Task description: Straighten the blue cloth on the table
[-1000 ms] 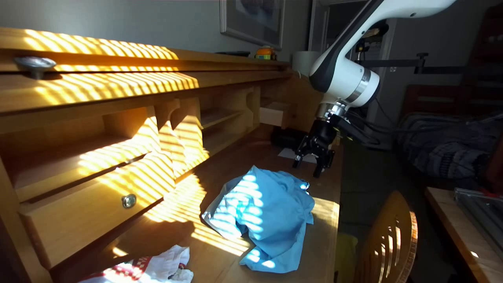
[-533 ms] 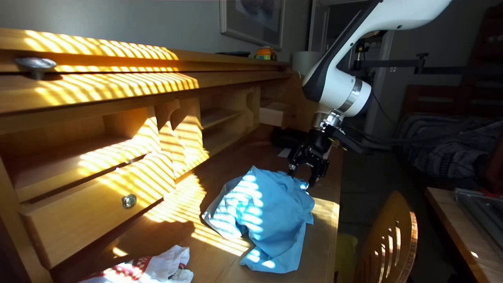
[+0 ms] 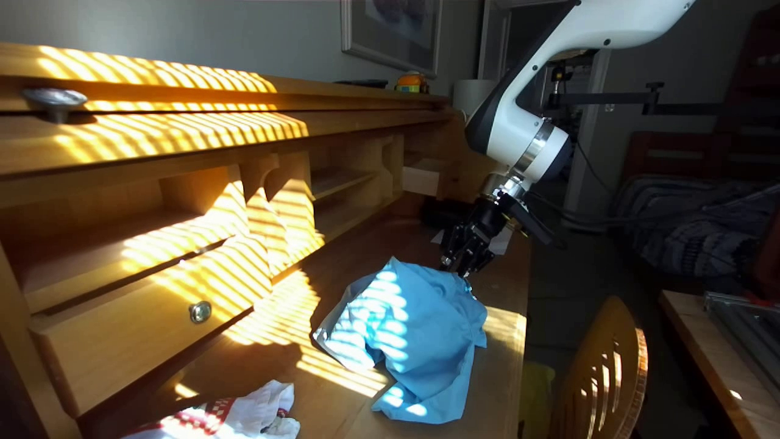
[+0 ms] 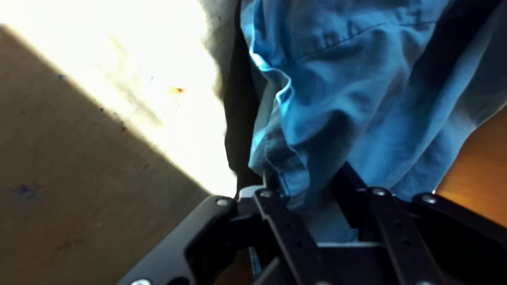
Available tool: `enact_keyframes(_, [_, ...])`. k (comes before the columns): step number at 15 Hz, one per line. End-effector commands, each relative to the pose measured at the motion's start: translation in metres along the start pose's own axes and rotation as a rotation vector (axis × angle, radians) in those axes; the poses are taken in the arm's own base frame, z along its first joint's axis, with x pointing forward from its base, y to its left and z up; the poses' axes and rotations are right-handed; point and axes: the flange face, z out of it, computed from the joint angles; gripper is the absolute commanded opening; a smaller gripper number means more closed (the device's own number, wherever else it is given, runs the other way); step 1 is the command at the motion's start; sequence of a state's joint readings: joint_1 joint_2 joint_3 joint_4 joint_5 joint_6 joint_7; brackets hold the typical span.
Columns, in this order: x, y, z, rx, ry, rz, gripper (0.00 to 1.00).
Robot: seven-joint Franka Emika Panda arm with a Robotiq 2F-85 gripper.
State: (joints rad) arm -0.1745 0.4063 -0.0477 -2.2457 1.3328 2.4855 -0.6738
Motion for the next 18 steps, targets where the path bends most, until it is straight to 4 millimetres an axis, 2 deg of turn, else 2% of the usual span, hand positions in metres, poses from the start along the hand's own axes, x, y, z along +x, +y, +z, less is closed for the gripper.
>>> enact_keyframes(1, [0.004,0.003,-0.005,0.042,0.038,-0.014,0.12])
enact_keyframes(2, [0.005,0.002,-0.006,0.052,0.043,-0.019,0.04])
enact_keyframes(3, [0.005,0.0,-0.006,0.064,0.047,-0.022,0.01])
enact_keyframes(9, [0.008,-0.016,-0.013,0.092,0.033,-0.071,0.01])
enact_keyframes(12, [0.019,-0.013,-0.049,0.011,0.051,-0.189,0.01])
enact_keyframes(18, [0.059,0.013,-0.171,-0.137,0.239,-0.312,0.01])
